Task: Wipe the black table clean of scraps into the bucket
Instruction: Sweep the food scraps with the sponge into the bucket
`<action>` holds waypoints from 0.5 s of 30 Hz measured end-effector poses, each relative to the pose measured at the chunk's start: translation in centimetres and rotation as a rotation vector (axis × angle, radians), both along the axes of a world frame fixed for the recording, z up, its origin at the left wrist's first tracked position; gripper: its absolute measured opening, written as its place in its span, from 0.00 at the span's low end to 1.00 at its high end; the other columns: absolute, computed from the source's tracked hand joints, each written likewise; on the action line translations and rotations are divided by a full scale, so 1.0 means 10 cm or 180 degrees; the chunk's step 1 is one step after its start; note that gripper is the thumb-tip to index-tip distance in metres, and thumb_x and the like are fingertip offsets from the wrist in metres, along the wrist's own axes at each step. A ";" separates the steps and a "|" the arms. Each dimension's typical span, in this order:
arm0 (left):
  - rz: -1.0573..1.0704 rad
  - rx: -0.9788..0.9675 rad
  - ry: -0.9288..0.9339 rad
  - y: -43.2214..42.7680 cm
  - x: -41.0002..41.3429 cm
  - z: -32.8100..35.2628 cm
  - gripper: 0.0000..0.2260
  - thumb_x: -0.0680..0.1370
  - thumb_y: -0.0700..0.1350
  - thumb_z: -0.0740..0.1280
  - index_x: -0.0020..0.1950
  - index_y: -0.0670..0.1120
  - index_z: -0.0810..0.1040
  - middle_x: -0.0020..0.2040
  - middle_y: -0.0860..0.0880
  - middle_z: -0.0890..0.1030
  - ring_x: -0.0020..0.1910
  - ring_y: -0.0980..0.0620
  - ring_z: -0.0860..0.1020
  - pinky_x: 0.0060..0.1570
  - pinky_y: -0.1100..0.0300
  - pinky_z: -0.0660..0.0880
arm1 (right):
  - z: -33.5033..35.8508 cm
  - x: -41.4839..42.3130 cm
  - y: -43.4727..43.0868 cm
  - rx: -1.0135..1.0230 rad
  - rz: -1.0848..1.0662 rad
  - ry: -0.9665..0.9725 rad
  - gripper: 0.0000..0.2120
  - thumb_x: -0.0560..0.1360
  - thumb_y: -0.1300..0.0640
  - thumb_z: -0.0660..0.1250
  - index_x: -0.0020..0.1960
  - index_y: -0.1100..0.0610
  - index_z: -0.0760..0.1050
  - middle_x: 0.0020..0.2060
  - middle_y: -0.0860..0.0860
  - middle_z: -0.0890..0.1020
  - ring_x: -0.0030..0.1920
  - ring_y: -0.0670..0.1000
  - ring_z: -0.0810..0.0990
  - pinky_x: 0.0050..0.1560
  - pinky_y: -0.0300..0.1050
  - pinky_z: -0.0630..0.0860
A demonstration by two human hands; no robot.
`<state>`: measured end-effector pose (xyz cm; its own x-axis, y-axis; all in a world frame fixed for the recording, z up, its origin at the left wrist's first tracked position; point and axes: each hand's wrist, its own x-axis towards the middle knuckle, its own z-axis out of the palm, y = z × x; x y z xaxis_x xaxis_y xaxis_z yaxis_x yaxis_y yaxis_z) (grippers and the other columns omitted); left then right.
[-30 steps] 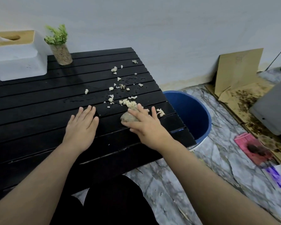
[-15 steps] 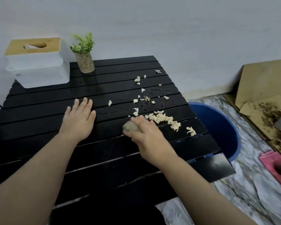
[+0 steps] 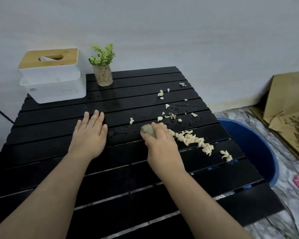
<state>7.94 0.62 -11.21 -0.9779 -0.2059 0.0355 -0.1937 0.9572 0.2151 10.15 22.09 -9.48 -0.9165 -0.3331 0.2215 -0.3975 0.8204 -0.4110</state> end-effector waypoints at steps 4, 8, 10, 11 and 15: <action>0.0014 0.0015 -0.0001 0.00 0.00 -0.03 0.24 0.79 0.53 0.43 0.75 0.50 0.47 0.77 0.52 0.48 0.76 0.50 0.42 0.72 0.53 0.41 | 0.15 -0.09 -0.19 -0.0381 -0.0383 0.0077 0.25 0.72 0.70 0.61 0.67 0.54 0.69 0.73 0.59 0.61 0.74 0.60 0.55 0.73 0.54 0.57; 0.0033 0.0120 0.0051 0.00 -0.01 -0.02 0.24 0.79 0.52 0.46 0.75 0.48 0.49 0.77 0.50 0.50 0.76 0.50 0.45 0.73 0.53 0.43 | 0.12 -0.16 -0.81 -0.0063 0.0282 -0.0122 0.20 0.77 0.62 0.58 0.68 0.56 0.66 0.74 0.60 0.57 0.75 0.61 0.50 0.74 0.57 0.50; 0.0017 0.0148 0.0031 -0.01 -0.01 -0.01 0.24 0.80 0.52 0.46 0.75 0.48 0.50 0.77 0.50 0.50 0.76 0.50 0.44 0.73 0.53 0.43 | 0.05 -0.25 -0.96 0.0190 0.0243 -0.0214 0.18 0.79 0.59 0.54 0.69 0.56 0.65 0.75 0.59 0.56 0.75 0.60 0.48 0.74 0.58 0.47; 0.0015 0.0148 0.0025 -0.01 -0.01 -0.01 0.24 0.80 0.51 0.46 0.75 0.48 0.50 0.77 0.50 0.50 0.76 0.50 0.44 0.73 0.53 0.43 | 0.03 -0.33 -0.97 0.0311 0.0159 -0.0218 0.19 0.79 0.59 0.54 0.69 0.56 0.65 0.75 0.59 0.56 0.75 0.60 0.48 0.74 0.59 0.47; 0.0016 0.0123 -0.0004 -0.02 -0.01 0.00 0.24 0.79 0.51 0.45 0.75 0.48 0.49 0.77 0.51 0.50 0.76 0.50 0.44 0.73 0.53 0.43 | 0.07 -0.66 -0.55 0.0431 -0.0407 -0.0286 0.22 0.75 0.64 0.57 0.68 0.54 0.67 0.74 0.57 0.57 0.75 0.59 0.49 0.75 0.58 0.49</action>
